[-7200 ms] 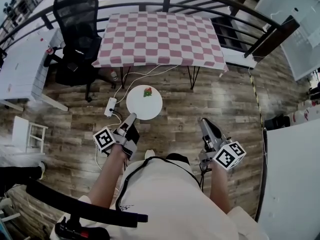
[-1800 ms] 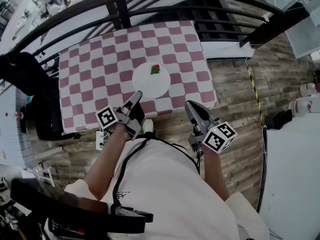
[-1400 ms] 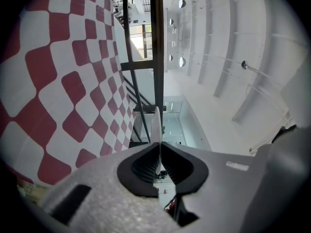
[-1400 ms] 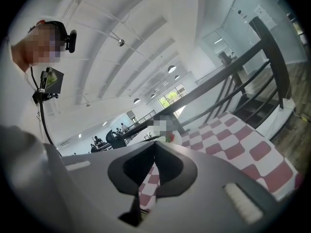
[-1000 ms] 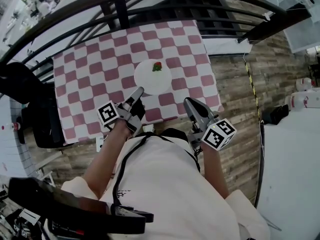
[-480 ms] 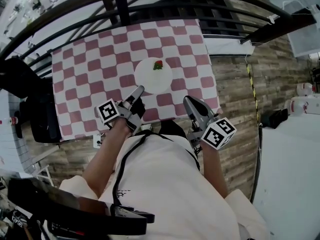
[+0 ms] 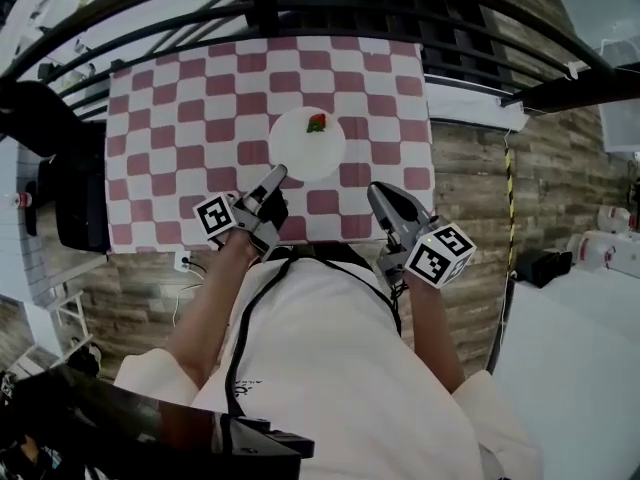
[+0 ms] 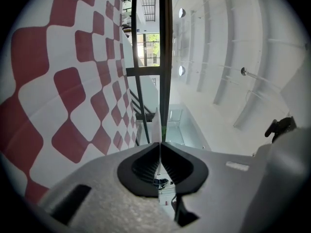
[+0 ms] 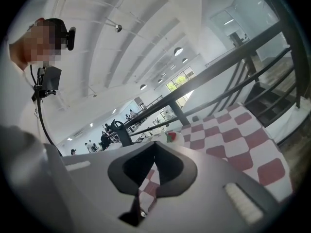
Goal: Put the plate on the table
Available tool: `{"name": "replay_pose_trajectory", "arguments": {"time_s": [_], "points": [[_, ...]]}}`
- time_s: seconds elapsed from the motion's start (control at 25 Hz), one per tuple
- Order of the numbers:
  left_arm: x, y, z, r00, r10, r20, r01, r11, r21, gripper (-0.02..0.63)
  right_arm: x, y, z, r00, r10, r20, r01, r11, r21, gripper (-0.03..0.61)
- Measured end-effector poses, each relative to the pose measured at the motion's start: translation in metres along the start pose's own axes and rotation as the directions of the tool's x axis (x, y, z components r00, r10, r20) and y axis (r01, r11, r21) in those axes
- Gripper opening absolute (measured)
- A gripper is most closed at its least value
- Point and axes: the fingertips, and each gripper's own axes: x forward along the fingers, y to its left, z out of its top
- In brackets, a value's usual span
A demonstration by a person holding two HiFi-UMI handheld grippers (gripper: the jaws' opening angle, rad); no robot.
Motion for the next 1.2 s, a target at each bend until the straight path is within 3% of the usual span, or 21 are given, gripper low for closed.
{"name": "replay_pose_trajectory", "arguments": {"time_s": [0.48,0.8,1.2], "points": [[0.013,0.053,0.029,0.996,0.015,0.089,-0.016,1.000,0.009,0.017,0.030,-0.026,-0.015,0.992,0.025,-0.121,-0.024,1.000,0.016,0.005],[0.024,0.083,0.041,0.995,0.030,0.100,-0.033,0.999,0.030,0.017,0.037,-0.033,-0.015,0.990,0.023,-0.138,-0.023,1.000,0.003,0.005],[0.035,0.120,0.049,0.991,0.065,0.115,-0.065,0.998,0.001,0.017,0.032,-0.048,-0.021,0.988,-0.015,-0.152,0.016,1.000,0.008,0.005]]}}
